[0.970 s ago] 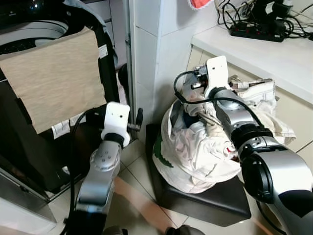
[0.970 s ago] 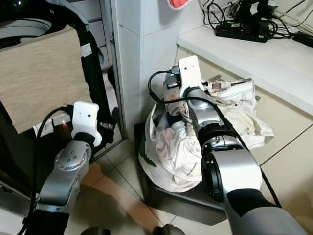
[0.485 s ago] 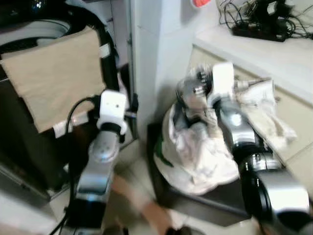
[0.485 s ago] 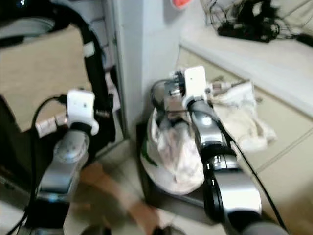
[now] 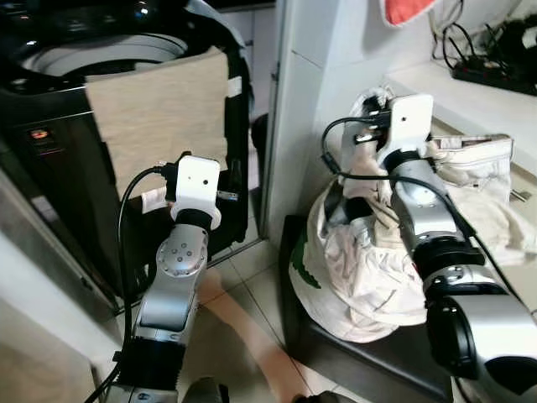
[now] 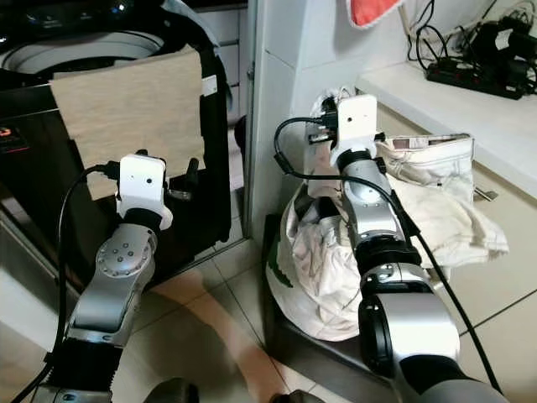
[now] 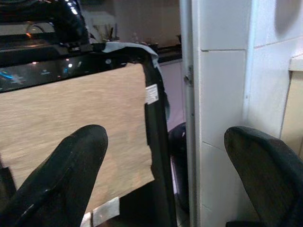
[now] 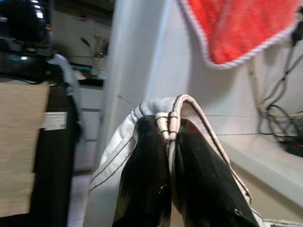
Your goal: Clothes washing
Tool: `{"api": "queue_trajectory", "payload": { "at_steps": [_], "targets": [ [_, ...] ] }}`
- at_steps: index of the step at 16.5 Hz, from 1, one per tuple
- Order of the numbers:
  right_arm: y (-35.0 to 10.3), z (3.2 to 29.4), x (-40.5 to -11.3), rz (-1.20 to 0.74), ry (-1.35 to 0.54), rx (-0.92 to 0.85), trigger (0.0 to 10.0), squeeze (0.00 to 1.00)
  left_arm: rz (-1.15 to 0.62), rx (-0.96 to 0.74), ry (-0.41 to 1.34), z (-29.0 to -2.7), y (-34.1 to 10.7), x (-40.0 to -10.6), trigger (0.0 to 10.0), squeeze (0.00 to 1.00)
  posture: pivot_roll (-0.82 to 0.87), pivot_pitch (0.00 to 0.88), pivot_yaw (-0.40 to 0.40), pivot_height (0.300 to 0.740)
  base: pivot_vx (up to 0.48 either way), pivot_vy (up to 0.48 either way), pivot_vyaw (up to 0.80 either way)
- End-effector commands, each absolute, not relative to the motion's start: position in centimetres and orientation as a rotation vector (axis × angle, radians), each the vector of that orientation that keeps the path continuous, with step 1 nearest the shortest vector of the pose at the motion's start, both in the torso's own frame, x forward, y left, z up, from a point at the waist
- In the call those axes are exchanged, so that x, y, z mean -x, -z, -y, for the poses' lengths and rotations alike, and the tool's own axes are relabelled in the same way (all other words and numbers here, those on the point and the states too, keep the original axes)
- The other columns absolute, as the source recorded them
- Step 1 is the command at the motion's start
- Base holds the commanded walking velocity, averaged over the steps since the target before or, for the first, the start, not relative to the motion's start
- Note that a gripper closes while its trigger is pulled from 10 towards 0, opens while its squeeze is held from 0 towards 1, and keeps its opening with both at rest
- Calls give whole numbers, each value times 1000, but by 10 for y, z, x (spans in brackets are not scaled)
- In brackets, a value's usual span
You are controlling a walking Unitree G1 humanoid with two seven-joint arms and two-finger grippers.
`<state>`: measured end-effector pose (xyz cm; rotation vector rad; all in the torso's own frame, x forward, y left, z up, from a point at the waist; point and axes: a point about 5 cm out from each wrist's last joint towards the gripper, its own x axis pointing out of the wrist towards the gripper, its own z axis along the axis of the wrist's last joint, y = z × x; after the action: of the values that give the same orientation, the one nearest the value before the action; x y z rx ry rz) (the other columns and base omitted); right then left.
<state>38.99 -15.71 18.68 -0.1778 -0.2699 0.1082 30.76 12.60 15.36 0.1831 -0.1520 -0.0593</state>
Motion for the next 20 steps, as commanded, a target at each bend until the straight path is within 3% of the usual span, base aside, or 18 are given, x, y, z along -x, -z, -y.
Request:
{"api": "queue_trajectory", "payload": {
  "at_steps": [1,5,9,15,20],
  "targets": [
    [-188,151,-388,301,-135,181,0,0,147,-189,50,-125,-152,-308,10000,0,-5,0,-53,740,0,0,700],
    [-177,152,-384,289,-132,193,0,8,133,-181,58,-121,-150,-308,10000,0,-3,0,-50,740,0,0,678],
    [-167,158,-381,252,-111,199,0,106,131,-233,109,-116,-148,-307,10000,0,-7,0,-43,740,0,0,658],
    [-139,140,-369,191,-177,152,0,122,144,-194,73,-125,-150,-306,10000,0,-3,0,-42,740,0,0,616],
    [-145,135,-370,233,-202,195,0,118,191,-171,74,-127,-157,-306,10000,0,-3,0,-39,740,400,0,599]
  ]
}}
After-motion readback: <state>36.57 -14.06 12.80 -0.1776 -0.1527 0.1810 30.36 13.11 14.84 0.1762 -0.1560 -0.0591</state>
